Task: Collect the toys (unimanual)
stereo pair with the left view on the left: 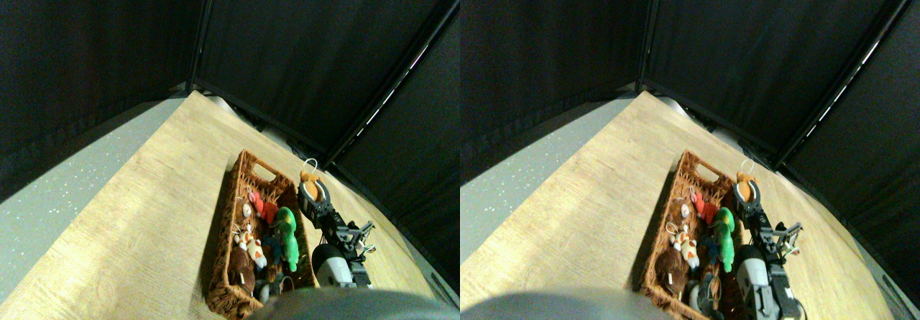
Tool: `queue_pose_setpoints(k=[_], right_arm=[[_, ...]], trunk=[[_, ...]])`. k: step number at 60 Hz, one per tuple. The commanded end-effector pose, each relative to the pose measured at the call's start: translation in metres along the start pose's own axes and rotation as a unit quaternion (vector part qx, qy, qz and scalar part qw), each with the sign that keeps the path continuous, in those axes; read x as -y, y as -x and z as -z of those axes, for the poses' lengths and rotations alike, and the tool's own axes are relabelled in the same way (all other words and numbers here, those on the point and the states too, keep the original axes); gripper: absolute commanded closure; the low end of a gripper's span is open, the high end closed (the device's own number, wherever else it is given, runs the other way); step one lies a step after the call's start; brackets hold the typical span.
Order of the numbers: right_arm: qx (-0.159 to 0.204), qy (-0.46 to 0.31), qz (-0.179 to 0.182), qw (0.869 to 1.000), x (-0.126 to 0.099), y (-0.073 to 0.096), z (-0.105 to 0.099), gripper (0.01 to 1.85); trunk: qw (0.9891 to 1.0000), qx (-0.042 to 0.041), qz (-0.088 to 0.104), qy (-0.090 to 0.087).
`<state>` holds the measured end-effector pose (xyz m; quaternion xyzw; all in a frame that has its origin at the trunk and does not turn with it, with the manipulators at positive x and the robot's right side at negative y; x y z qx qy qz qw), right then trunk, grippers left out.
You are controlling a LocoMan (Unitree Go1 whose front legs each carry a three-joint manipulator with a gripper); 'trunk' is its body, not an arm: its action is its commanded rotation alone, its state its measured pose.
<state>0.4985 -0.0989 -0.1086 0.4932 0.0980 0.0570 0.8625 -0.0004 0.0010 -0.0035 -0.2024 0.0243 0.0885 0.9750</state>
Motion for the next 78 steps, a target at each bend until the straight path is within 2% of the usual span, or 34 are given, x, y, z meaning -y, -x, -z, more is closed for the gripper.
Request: queue_pose_setpoints(k=[1, 17, 37, 41, 44, 46, 48, 49, 50, 53, 54, 55, 56, 58, 60, 66, 71, 78], right_arm=[[0.0, -0.001, -0.011, 1.0, -0.007, -0.001, 0.002, 1.8], [-0.013, -0.009, -0.007, 1.0, -0.009, -0.005, 0.021, 1.8], [-0.02, -0.016, 0.003, 1.0, -0.007, -0.009, 0.024, 1.8], [-0.008, -0.007, 0.006, 1.0, -0.006, -0.009, 0.023, 1.8], [-0.019, -0.009, 0.002, 1.0, -0.006, -0.01, 0.022, 1.8], [-0.005, -0.011, 0.005, 1.0, -0.005, -0.011, 0.021, 1.8], [-0.011, -0.015, 0.003, 1.0, -0.005, -0.011, 0.021, 1.8], [-0.026, -0.017, 0.0, 1.0, -0.004, -0.011, 0.02, 1.8], [-0.028, -0.003, 0.008, 1.0, -0.004, -0.01, 0.019, 1.69], [-0.05, 0.06, 0.017, 0.997, -0.004, -0.009, 0.015, 0.82], [-0.05, 0.06, 0.017, 0.997, -0.004, -0.009, 0.015, 0.82], [-0.081, 0.084, 0.009, 0.993, -0.003, -0.01, 0.012, 0.48], [-0.081, 0.084, 0.009, 0.993, -0.003, -0.01, 0.012, 0.48], [-0.073, 0.077, 0.013, 0.994, -0.002, -0.01, 0.011, 0.3], [-0.066, 0.069, 0.013, 0.995, -0.001, -0.009, 0.01, 0.28], [-0.061, 0.065, 0.011, 0.996, 0.001, -0.01, 0.007, 0.41], [-0.057, 0.067, 0.01, 0.996, 0.001, -0.01, 0.006, 0.43], [-0.048, 0.058, 0.004, 0.997, 0.002, -0.009, 0.005, 0.56]], trunk=[[0.9998, 0.0038, -0.014, 0.014], [0.9994, 0.0047, -0.022, 0.028], [0.9993, 0.0024, -0.026, 0.027], [0.9994, 0.0015, -0.024, 0.027], [0.9994, 0.0011, -0.023, 0.026], [0.9994, 0.0001, -0.023, 0.026], [0.9994, -0.0006, -0.023, 0.025], [0.9994, -0.0008, -0.023, 0.025], [0.9994, -0.0011, -0.023, 0.024], [0.9995, -0.0014, -0.021, 0.024], [0.9995, -0.0013, -0.021, 0.024], [0.9995, -0.0012, -0.021, 0.023], [0.9995, -0.0012, -0.021, 0.023], [0.9995, -0.0017, -0.02, 0.023], [0.9996, -0.0023, -0.02, 0.022], [0.9996, -0.0022, -0.018, 0.02], [0.9997, -0.0022, -0.018, 0.019], [0.9998, -0.0024, -0.014, 0.016]])
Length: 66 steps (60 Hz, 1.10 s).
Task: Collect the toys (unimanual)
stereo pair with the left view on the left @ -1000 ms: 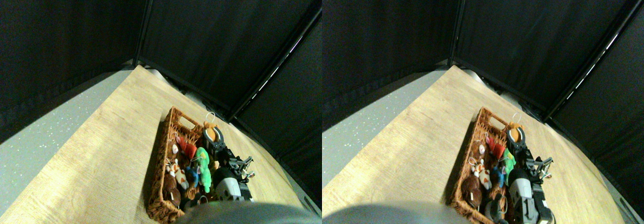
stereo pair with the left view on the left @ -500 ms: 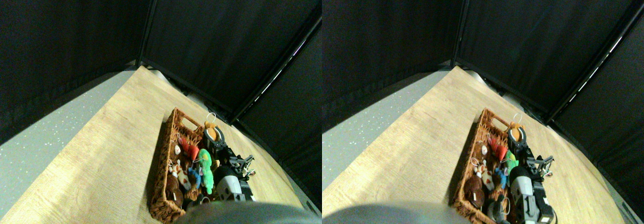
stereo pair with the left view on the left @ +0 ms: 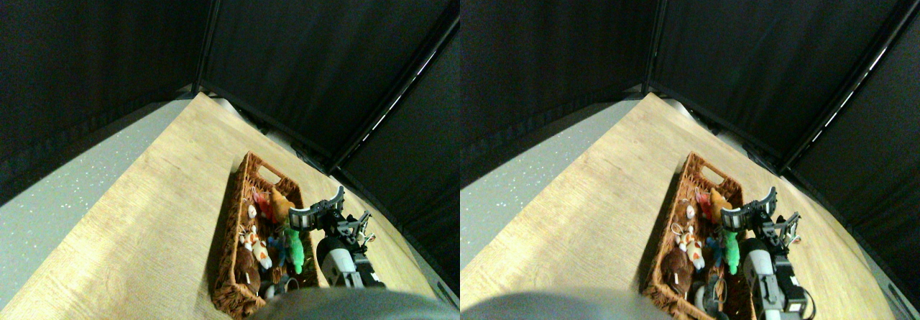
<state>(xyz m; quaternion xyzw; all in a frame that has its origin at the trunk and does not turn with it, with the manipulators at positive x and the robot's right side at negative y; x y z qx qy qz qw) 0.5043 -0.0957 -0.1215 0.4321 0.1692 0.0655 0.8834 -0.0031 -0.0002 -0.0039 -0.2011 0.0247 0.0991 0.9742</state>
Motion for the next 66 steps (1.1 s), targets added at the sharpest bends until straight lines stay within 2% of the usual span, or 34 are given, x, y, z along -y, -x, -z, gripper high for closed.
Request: queue_pose_setpoints(k=[1, 7, 13, 18, 19, 24, 27, 29, 30, 40, 41, 46, 50, 54, 60, 66], right_arm=[[0.031, -0.002, -0.031, 0.999, -0.007, 0.001, -0.005, 0.6], [0.056, -0.017, -0.029, 0.998, -0.001, 0.003, -0.012, 0.72], [0.075, -0.021, -0.037, 0.996, 0.008, 0.002, -0.025, 0.99], [0.114, -0.038, -0.033, 0.992, 0.018, 0.007, -0.04, 1.27], [0.114, -0.038, -0.033, 0.992, 0.018, 0.007, -0.04, 1.27], [0.175, -0.046, -0.009, 0.983, 0.028, 0.018, -0.056, 1.59], [0.173, -0.044, -0.014, 0.984, 0.032, 0.02, -0.063, 1.7], [0.173, -0.044, -0.014, 0.984, 0.032, 0.02, -0.063, 1.7], [0.191, -0.048, -0.017, 0.98, 0.039, 0.025, -0.072, 1.8], [0.218, -0.04, -0.023, 0.975, 0.052, 0.035, -0.087, 1.8], [0.231, -0.045, -0.023, 0.972, 0.055, 0.038, -0.089, 1.8], [0.24, -0.061, -0.033, 0.968, 0.062, 0.043, -0.095, 1.8], [0.236, -0.042, -0.033, 0.97, 0.068, 0.047, -0.099, 1.8], [0.245, -0.035, -0.027, 0.969, 0.073, 0.052, -0.102, 1.8], [0.282, -0.026, -0.009, 0.959, 0.078, 0.065, -0.103, 1.8], [0.282, -0.015, -0.007, 0.959, 0.083, 0.071, -0.102, 1.8]], trunk=[[0.9999, -0.0053, -0.003, 0.015], [0.9999, -0.0057, -0.001, 0.012], [1.0, -0.0055, 0.004, 0.006], [0.9999, -0.006, 0.008, 0.001], [0.9999, -0.006, 0.008, 0.001], [0.9998, -0.0063, 0.016, -0.009], [0.9997, -0.0066, 0.02, -0.015], [0.9996, -0.0068, 0.021, -0.016], [0.9994, -0.008, 0.025, -0.022], [0.9981, -0.012, 0.043, -0.043], [0.9979, -0.0122, 0.045, -0.045], [0.997, -0.015, 0.053, -0.055], [0.996, -0.0171, 0.06, -0.063], [0.9954, -0.0185, 0.065, -0.068], [0.9947, -0.0218, 0.07, -0.072], [0.9944, -0.022, 0.072, -0.075]])
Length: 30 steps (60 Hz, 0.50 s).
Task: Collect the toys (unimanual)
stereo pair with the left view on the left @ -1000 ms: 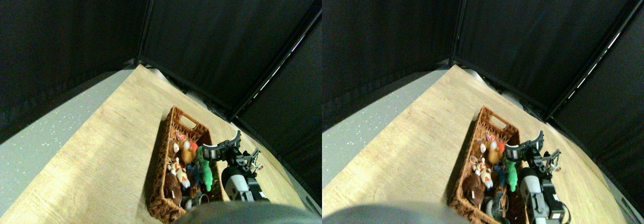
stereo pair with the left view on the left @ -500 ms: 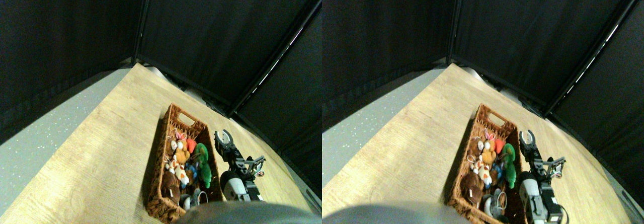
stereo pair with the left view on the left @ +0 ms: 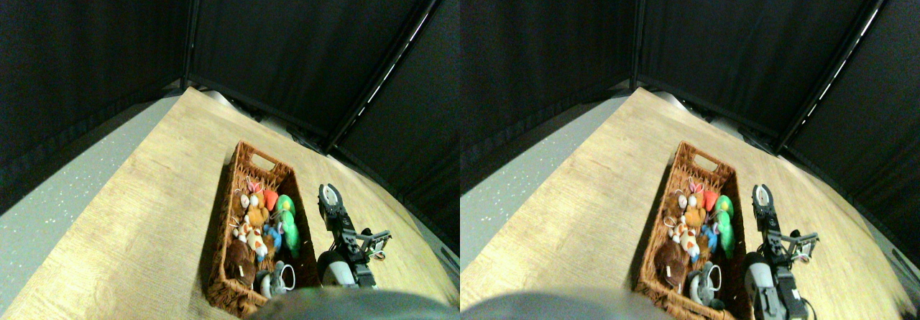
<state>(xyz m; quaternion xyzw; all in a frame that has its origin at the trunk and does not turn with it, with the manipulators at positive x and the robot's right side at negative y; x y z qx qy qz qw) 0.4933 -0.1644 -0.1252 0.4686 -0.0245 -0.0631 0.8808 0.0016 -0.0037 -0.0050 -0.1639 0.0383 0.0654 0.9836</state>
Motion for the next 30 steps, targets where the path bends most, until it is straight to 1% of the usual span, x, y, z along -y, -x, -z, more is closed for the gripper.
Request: queue_pose_setpoints(k=[1, 5, 6, 9, 10, 11, 12, 13, 14, 16, 17, 20, 24, 30], right_arm=[[0.054, 0.018, -0.038, 0.998, 0.033, 0.011, -0.074, 1.8], [0.047, 0.024, -0.027, 0.998, 0.036, 0.018, -0.074, 1.8], [0.047, 0.042, -0.027, 0.998, 0.037, 0.019, -0.075, 1.8], [0.041, 0.061, -0.024, 0.997, 0.039, 0.022, -0.077, 1.8], [0.032, 0.048, -0.023, 0.998, 0.04, 0.022, -0.078, 1.8], [0.032, 0.044, -0.015, 0.998, 0.041, 0.024, -0.079, 1.8], [0.032, 0.044, -0.015, 0.998, 0.041, 0.024, -0.079, 1.8], [0.041, 0.038, 0.0, 0.998, 0.043, 0.026, -0.081, 1.8], [0.041, 0.038, 0.0, 0.998, 0.043, 0.026, -0.081, 1.8], [0.04, 0.034, 0.012, 0.999, 0.045, 0.029, -0.083, 1.8], [0.045, 0.048, 0.02, 0.998, 0.045, 0.03, -0.085, 1.8], [0.055, 0.049, 0.03, 0.997, 0.046, 0.033, -0.088, 1.8], [0.061, 0.045, 0.035, 0.997, 0.05, 0.036, -0.091, 1.8], [0.07, 0.048, 0.032, 0.996, 0.057, 0.039, -0.092, 1.8]], trunk=[[0.9985, -0.0053, 0.041, -0.035], [0.9984, -0.0054, 0.042, -0.037], [0.9983, -0.0062, 0.042, -0.039], [0.9981, -0.0068, 0.044, -0.042], [0.998, -0.0069, 0.045, -0.043], [0.998, -0.0069, 0.045, -0.043], [0.998, -0.0069, 0.045, -0.043], [0.9979, -0.0076, 0.046, -0.045], [0.9979, -0.0076, 0.046, -0.045], [0.9977, -0.0086, 0.048, -0.047], [0.9977, -0.0087, 0.048, -0.047], [0.9975, -0.0092, 0.05, -0.049], [0.9973, -0.0084, 0.052, -0.052], [0.9969, -0.0098, 0.055, -0.055]])
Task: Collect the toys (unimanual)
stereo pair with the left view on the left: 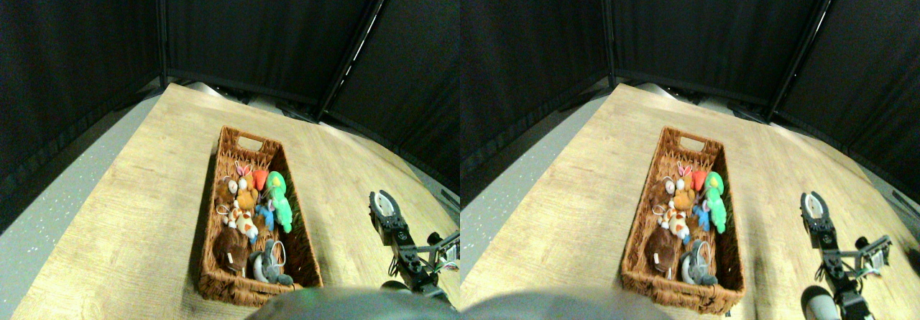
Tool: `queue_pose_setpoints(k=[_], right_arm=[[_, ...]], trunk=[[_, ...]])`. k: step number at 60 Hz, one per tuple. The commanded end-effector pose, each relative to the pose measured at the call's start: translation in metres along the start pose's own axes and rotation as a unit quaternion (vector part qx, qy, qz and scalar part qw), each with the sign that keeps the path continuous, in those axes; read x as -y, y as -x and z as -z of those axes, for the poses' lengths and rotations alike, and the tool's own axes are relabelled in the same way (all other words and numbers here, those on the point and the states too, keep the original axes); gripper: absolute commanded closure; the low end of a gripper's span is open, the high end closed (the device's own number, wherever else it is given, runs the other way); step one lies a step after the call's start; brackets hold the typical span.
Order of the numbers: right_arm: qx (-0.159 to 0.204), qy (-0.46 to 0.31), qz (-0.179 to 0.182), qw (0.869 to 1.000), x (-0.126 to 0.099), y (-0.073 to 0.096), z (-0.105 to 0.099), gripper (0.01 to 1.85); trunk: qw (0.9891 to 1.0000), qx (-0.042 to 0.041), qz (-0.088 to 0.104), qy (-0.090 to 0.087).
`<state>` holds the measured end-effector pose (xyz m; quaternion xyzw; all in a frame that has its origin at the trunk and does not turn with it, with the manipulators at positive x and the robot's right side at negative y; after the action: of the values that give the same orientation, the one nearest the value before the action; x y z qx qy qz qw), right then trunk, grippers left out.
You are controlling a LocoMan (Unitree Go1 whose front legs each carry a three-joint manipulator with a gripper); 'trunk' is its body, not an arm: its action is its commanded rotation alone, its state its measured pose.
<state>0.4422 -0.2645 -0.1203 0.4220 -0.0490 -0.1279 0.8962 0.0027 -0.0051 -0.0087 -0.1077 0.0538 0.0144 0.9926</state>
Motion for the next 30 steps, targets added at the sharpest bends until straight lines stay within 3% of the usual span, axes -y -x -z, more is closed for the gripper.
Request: queue_pose_setpoints(k=[1, 15, 30], right_arm=[[0.016, -0.001, -0.01, 1.0, 0.001, 0.002, -0.002, 1.8], [-0.004, -0.051, -0.026, 0.998, 0.01, 0.003, 0.012, 1.8], [-0.01, -0.053, -0.037, 0.998, 0.011, 0.0, 0.017, 1.8]], trunk=[[0.9999, 0.0102, 0.008, 0.003], [0.9999, 0.0095, 0.007, 0.001], [0.9999, 0.011, 0.005, 0.004]])
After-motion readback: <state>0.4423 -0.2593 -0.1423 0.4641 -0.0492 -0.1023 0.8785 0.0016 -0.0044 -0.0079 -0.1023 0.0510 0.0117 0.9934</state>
